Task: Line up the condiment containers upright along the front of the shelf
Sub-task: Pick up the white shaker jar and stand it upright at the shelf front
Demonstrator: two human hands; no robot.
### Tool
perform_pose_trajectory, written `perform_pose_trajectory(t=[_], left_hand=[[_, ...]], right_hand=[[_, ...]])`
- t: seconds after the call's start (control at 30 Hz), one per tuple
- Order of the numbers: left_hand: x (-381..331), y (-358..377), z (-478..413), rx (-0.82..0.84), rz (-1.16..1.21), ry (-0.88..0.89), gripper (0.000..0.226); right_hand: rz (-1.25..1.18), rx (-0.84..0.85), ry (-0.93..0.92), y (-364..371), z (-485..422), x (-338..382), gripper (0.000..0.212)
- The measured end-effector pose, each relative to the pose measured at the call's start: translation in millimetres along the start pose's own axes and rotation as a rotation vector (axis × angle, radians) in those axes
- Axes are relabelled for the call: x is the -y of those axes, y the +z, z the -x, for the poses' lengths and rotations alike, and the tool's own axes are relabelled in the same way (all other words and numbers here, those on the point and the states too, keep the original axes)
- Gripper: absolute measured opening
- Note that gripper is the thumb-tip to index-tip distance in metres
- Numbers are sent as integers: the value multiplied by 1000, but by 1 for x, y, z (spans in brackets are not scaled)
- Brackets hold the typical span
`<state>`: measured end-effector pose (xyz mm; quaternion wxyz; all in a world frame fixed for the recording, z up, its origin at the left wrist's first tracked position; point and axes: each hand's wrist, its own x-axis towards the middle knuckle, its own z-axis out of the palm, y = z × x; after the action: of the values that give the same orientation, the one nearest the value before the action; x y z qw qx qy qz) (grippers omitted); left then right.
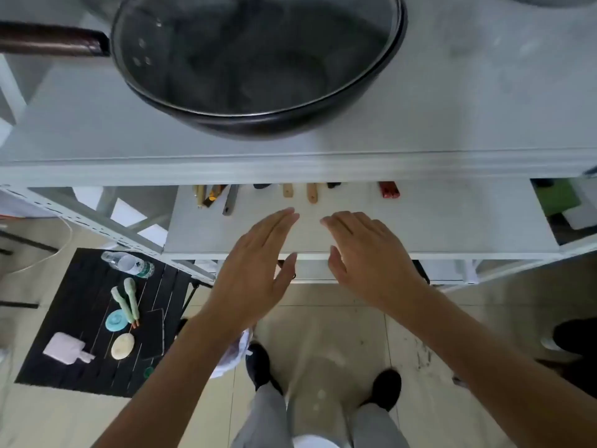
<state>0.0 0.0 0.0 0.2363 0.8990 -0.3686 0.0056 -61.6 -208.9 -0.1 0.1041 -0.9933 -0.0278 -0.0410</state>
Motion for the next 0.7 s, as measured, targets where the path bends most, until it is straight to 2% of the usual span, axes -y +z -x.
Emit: perform_pose_trajectory(t=[0.2,0.47,0.7], left_hand=[[37,82,-11,14,-48,-14,66],[102,206,-17,-172,21,74,67],[110,247,6,-259,34,68,82]], right_hand=[[28,-44,5,70,-13,-39,48],[70,-247,43,184,-23,-73,49],[105,-366,48,237,-7,-57,48]])
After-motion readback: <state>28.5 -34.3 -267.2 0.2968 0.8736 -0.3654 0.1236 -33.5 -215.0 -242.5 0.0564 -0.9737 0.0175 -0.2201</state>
